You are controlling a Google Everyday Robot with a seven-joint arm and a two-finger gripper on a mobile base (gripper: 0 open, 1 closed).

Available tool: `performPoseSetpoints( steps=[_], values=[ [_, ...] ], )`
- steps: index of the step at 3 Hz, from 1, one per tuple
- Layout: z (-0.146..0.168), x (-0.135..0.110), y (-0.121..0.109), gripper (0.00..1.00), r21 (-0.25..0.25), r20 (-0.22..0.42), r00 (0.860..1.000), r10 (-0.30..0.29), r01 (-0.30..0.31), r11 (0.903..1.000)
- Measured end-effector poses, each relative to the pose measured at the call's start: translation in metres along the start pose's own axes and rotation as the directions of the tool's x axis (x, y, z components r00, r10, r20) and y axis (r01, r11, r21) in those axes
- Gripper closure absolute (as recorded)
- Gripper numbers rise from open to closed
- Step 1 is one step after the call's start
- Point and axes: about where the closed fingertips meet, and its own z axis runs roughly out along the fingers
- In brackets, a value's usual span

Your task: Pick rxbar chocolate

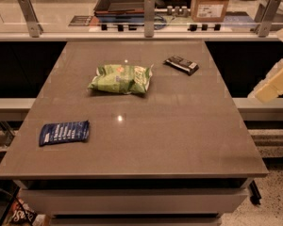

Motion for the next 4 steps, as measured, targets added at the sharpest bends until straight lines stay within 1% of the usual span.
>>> performPoseSetpoints(
  steps=[1, 2, 3, 4],
  values=[
    [0.021, 0.004, -0.035, 0.0, 0.072, 0.106, 0.991, 0.08, -0.088, 0.9935],
    [0.045, 0.007, -0.067, 0.0, 0.101, 0.194, 0.974, 0.117, -0.138, 0.9852],
    [0.078, 0.006, -0.082, 0.0, 0.076, 0.269, 0.953, 0.138, -0.164, 0.9836],
    [0.109, 0.002, -0.085, 0.0, 0.027, 0.314, 0.933, 0.174, -0.192, 0.9811]
  ],
)
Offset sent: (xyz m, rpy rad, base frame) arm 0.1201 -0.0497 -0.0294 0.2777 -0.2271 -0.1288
